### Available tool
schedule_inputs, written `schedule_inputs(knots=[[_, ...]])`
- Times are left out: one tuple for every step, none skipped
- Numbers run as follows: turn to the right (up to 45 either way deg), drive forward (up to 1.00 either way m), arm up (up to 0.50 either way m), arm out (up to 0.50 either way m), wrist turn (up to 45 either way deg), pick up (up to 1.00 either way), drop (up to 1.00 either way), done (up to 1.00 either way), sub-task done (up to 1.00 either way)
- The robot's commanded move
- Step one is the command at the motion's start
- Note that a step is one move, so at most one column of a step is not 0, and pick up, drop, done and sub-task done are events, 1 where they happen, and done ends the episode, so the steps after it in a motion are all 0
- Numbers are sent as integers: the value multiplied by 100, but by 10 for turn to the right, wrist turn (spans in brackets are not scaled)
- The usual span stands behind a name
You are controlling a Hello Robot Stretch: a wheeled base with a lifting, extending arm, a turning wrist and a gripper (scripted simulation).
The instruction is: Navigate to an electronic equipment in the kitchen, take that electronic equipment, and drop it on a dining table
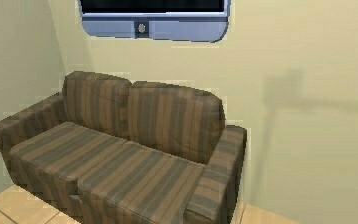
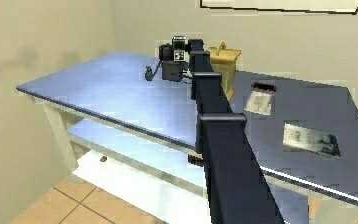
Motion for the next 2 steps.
schedule_inputs(knots=[[0,0,-18,0,0,0,0,0,0],[0,0,0,0,0,0,100,0,0]])
